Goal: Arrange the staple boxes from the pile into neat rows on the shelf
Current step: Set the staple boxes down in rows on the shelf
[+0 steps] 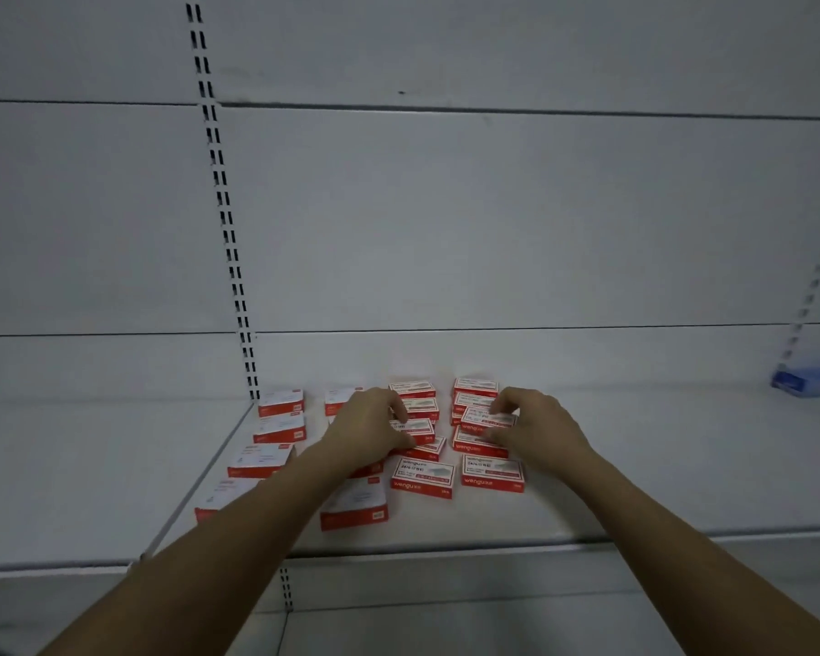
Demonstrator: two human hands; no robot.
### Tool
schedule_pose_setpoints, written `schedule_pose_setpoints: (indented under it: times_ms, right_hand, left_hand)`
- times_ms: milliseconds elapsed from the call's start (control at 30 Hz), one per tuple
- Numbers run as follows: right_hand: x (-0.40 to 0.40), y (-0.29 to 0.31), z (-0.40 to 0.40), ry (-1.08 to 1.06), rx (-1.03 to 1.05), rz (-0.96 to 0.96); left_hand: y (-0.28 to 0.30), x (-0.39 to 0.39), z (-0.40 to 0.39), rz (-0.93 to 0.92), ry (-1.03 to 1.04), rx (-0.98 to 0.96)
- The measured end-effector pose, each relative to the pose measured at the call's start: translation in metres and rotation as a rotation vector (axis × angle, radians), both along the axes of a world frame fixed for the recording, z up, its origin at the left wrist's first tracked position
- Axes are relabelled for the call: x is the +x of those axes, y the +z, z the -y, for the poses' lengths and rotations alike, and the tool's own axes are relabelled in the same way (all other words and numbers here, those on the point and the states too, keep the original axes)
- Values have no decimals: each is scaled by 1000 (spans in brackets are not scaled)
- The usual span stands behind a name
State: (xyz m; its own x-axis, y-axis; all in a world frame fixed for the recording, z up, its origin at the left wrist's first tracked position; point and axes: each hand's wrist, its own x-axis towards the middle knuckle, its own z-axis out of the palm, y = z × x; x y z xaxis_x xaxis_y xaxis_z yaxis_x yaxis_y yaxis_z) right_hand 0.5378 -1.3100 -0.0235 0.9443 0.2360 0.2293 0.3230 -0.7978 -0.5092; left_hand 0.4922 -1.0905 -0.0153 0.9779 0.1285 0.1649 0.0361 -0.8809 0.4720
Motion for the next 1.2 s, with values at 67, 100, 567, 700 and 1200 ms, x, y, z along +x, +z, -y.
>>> schedule_pose_setpoints:
  times_ms: [67, 100, 567, 700, 1200]
  right_hand:
    - [7, -8, -1, 33, -23, -27]
    - [9, -10, -1, 52, -19, -41]
    - [-33, 64, -83, 250, -217, 174]
    - [-80, 74, -170, 429, -180, 96]
    - [-267, 71, -530, 782, -184, 36]
  left_hand:
    - [-2, 2, 1, -1, 5, 19]
    - [-2, 3, 1, -4, 0, 29]
    - [39, -67, -69, 132, 51, 147]
    - [50, -127, -149, 76, 150, 188]
    - [15, -416, -491, 50, 693, 163]
